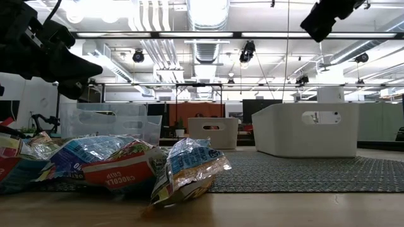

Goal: Pick and place Granola Bars by type
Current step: Put the yellow granola bar into the white bin

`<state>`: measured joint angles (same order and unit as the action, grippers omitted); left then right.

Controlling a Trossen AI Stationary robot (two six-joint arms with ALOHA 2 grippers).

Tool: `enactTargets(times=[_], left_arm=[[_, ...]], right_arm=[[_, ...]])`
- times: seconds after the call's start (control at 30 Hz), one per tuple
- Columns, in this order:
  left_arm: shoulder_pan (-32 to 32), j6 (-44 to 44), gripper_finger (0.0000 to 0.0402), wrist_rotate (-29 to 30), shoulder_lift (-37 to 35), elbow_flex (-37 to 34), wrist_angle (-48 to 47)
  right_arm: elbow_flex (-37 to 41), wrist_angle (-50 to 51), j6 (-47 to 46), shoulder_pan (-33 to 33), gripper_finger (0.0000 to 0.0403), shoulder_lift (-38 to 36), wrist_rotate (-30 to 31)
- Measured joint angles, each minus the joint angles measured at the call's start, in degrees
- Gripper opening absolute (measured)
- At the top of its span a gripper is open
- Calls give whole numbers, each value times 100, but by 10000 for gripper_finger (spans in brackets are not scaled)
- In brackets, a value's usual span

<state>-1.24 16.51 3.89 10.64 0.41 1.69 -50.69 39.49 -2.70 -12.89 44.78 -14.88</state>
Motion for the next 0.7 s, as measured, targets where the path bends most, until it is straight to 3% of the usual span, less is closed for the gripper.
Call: enactTargets(times=[0.37, 0.7], left_arm=[[0, 0, 0, -1, 1, 1, 0], [-1, 0, 0, -1, 0, -1, -2]], right_arm=[[1622, -2506, -1014, 156, 9, -1068, 48], [2750, -2832, -672, 189, 9, -1955, 341]])
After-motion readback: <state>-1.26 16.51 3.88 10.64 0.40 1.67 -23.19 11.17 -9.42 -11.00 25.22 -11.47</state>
